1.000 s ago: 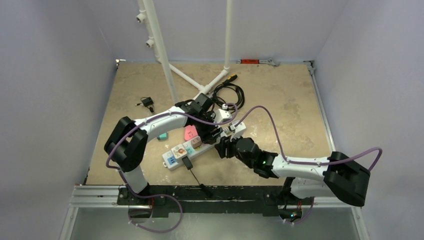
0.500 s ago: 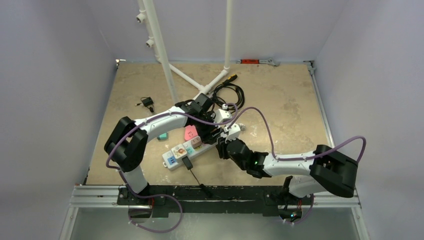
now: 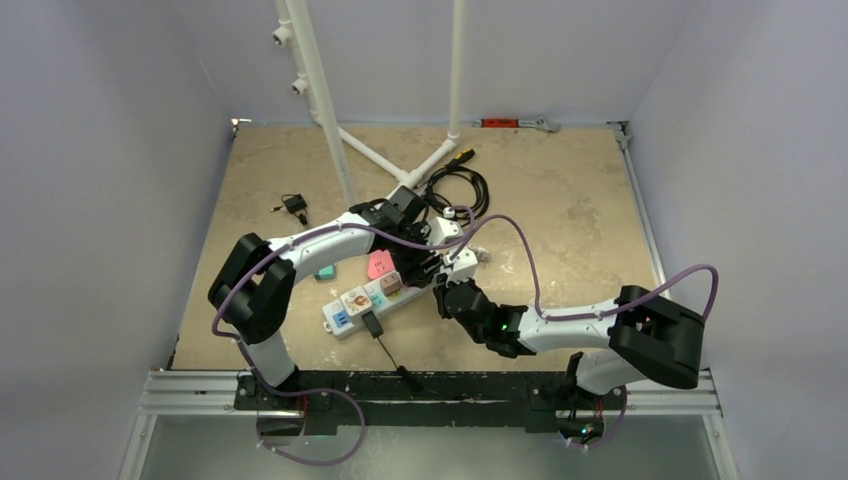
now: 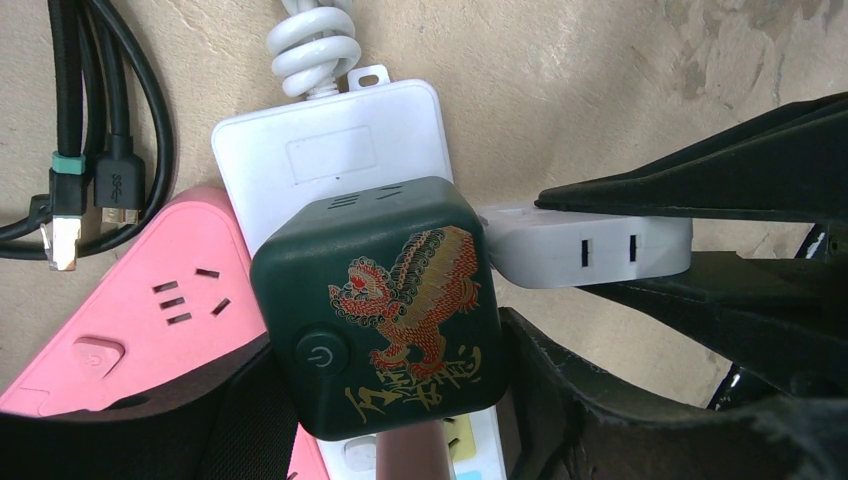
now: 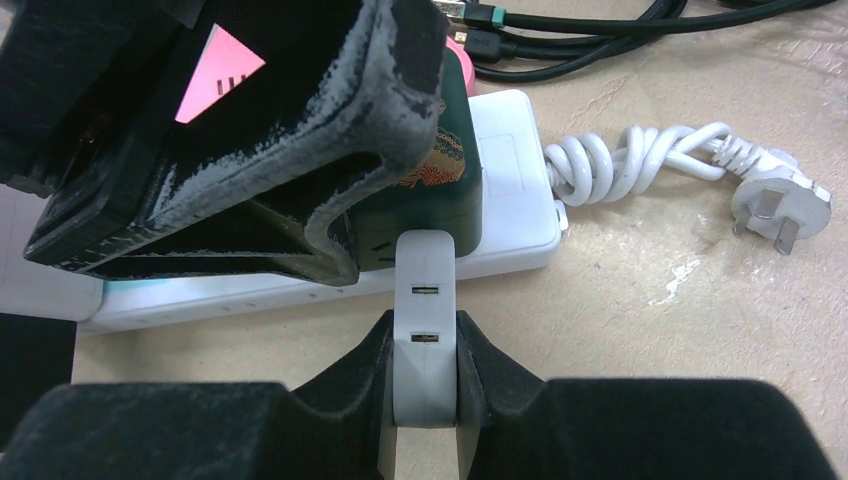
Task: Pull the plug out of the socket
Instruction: Remove the plug from the socket.
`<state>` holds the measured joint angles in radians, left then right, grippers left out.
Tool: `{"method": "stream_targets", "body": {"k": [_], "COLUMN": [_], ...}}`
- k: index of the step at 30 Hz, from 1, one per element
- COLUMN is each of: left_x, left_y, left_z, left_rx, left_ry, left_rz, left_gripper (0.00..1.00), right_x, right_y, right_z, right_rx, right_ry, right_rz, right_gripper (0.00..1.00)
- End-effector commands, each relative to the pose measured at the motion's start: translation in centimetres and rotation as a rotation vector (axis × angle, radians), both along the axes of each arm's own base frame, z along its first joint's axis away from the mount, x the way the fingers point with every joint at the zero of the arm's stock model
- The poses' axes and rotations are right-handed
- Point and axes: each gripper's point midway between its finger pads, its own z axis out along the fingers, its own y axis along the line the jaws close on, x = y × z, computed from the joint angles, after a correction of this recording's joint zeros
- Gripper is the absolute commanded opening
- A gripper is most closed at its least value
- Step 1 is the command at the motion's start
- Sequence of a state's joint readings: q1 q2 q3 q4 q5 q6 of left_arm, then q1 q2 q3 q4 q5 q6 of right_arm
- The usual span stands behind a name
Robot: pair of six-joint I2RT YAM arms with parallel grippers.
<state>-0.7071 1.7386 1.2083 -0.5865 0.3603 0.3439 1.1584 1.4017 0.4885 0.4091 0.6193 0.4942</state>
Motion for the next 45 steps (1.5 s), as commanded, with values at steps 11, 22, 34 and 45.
{"method": "stream_targets", "body": {"k": [11,22,34,45], "left_x": [0.6,0.7,1.4,1.3], "left_y": [0.1,0.1,0.2,0.2], "left_z": [1.2,1.1,0.6,0.7], "left_rx": [-0.008,-0.005,0.02,0.016], "left_ry": [-0.037,-0.038,-0.045,-0.04], "left_rz": [0.02,0.024,0.061,0.06], "left_gripper": [0.0,0.0,0.0,0.0], "right_x": [0.9,1.7,0.6,0.2], "right_y": [-2.4,-3.7,0.0,1.2], "right_z": [-0.5,-1.0,-0.6,-1.3], "right_rx": [0.044,0.006,-0.01,0.007], "right_ry": [0.04,0.036,0.013,0.064], "right_rz": [-0.162,-0.194,-0.141,-0.23], "right_gripper": [0.0,0.0,0.0,0.0]}}
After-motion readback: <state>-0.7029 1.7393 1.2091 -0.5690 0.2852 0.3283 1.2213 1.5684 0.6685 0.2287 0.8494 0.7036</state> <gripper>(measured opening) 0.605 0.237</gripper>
